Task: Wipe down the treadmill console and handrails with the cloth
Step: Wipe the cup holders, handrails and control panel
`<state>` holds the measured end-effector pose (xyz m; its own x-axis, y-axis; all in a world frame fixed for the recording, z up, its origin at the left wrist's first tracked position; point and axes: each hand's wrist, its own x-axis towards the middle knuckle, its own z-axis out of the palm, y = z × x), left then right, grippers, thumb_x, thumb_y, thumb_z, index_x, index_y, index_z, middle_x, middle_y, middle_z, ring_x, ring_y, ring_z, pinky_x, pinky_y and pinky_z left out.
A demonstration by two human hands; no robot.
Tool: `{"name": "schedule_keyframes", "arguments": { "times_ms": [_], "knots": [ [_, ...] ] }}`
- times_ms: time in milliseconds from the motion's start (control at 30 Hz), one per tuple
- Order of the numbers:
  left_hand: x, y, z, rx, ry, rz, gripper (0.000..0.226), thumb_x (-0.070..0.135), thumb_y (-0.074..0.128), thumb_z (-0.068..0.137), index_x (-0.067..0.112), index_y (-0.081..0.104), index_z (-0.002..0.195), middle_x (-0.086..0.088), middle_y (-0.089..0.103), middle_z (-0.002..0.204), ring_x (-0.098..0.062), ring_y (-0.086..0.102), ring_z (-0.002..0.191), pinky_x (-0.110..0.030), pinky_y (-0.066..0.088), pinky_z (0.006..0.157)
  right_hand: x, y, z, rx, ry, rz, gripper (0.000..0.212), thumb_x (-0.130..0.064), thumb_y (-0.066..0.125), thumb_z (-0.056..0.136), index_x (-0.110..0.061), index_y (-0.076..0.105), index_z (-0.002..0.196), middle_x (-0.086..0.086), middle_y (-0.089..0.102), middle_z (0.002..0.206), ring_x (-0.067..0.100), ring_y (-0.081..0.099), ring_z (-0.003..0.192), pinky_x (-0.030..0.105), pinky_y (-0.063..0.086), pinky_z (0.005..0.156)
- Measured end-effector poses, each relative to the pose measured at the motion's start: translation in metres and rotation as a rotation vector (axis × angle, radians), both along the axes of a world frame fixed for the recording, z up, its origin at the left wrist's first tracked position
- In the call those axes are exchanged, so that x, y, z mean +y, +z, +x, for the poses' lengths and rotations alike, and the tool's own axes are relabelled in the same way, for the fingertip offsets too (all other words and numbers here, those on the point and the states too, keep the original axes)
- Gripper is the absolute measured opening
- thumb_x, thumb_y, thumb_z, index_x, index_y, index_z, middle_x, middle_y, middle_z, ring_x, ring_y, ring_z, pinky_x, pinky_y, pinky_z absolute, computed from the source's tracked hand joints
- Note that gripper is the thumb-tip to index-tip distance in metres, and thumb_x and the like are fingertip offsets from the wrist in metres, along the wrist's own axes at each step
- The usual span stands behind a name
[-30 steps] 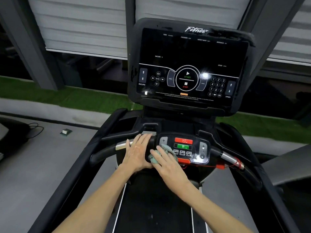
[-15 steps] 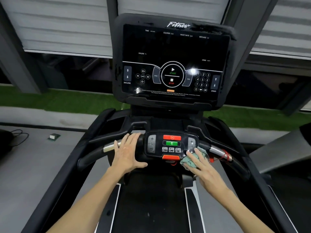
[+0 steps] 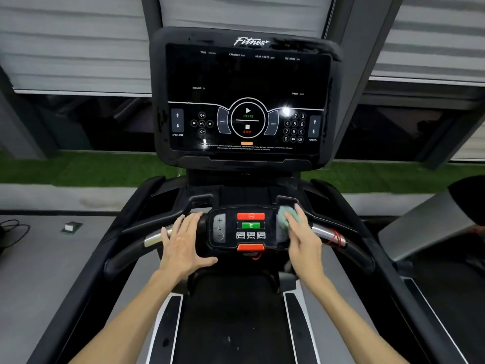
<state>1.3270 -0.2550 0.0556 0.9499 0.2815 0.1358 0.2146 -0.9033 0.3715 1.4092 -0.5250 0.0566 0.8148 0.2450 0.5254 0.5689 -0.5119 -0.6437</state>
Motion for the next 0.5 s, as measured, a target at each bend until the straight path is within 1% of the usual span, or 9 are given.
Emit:
{"name": "schedule_keyframes", "arguments": {
  "times_ms": [33,100,167,200,233,300,400,433,500],
  "knots": [
    [0.0,0.0,0.0,0.004,-0.001,0.001,0.12,0.057,0.082,0.059,0.022,0.015,0.153,0.005,0.024,0.158,-0.021,0.009,0.149,-0.06,0.006,0.116,0.011,0.015,0.01,0.06,-0.02,0.041,0.045,0.012,0.046,0.093,-0.006,0.057,0.132,0.008,0.038,0.148,0.02,0.032,0.14,0.033,0.028,0.116],
    [0.0,0.001,0.0,0.009,-0.005,0.008,0.12,0.057,0.082,0.06,0.023,0.014,0.153,0.006,0.024,0.158,-0.021,0.009,0.149,-0.06,0.006,0.116,0.021,0.037,0.027,0.143,-0.055,0.093,0.04,0.006,0.044,0.096,-0.009,0.058,0.131,0.01,0.051,0.14,0.02,0.045,0.133,0.02,0.033,0.11],
    [-0.001,0.001,0.0,0.002,-0.005,0.008,0.12,0.058,0.082,0.059,0.023,0.015,0.153,0.005,0.025,0.157,-0.021,0.009,0.149,-0.06,0.006,0.116,0.021,0.043,0.029,0.162,-0.084,0.134,0.039,0.002,0.044,0.098,-0.011,0.057,0.132,0.005,0.059,0.129,0.016,0.054,0.121,0.012,0.038,0.102],
    [-0.002,0.001,0.0,0.0,-0.005,0.007,0.12,0.057,0.082,0.059,0.023,0.015,0.152,0.005,0.025,0.157,-0.021,0.01,0.149,-0.061,0.006,0.116,0.02,0.038,0.022,0.146,-0.088,0.142,0.039,0.003,0.045,0.097,-0.01,0.057,0.132,0.001,0.058,0.13,0.012,0.053,0.123,0.01,0.036,0.103],
    [-0.003,0.001,0.001,-0.005,-0.006,0.007,0.12,0.057,0.083,0.059,0.022,0.016,0.152,0.005,0.026,0.156,-0.021,0.011,0.149,-0.061,0.006,0.116,0.019,0.029,0.012,0.114,-0.093,0.133,0.041,0.005,0.046,0.096,-0.009,0.056,0.133,-0.001,0.055,0.134,0.01,0.048,0.128,0.01,0.032,0.106],
    [-0.005,0.001,0.001,-0.006,0.001,0.007,0.12,0.056,0.084,0.058,0.022,0.017,0.152,0.004,0.026,0.157,-0.022,0.011,0.149,-0.061,0.006,0.116,0.015,0.003,-0.009,0.068,-0.11,0.096,0.047,0.011,0.05,0.092,-0.009,0.055,0.134,0.001,0.047,0.143,0.016,0.038,0.139,0.018,0.025,0.114],
    [-0.005,0.001,0.001,-0.003,-0.007,0.014,0.12,0.056,0.083,0.058,0.022,0.016,0.153,0.006,0.024,0.157,-0.022,0.009,0.149,-0.061,0.005,0.116,0.007,-0.024,-0.028,-0.036,-0.092,-0.052,0.064,0.024,0.054,0.08,-0.009,0.053,0.135,0.005,0.041,0.147,0.023,0.027,0.144,0.031,0.023,0.116],
    [-0.004,0.001,0.001,0.001,-0.01,0.012,0.12,0.056,0.083,0.058,0.023,0.016,0.153,0.006,0.024,0.157,-0.022,0.008,0.149,-0.061,0.005,0.116,0.008,-0.025,-0.03,-0.084,-0.045,-0.115,0.069,0.026,0.056,0.076,-0.008,0.052,0.135,0.009,0.042,0.147,0.024,0.026,0.143,0.032,0.021,0.117],
    [-0.003,0.001,0.001,0.02,-0.016,0.012,0.121,0.057,0.082,0.059,0.023,0.014,0.153,0.006,0.022,0.158,-0.023,0.007,0.149,-0.061,0.005,0.116,0.027,-0.022,-0.031,-0.172,0.101,-0.238,0.074,0.029,0.059,0.068,-0.007,0.054,0.132,0.014,0.047,0.143,0.027,0.032,0.14,0.033,0.021,0.118]
  ]
}}
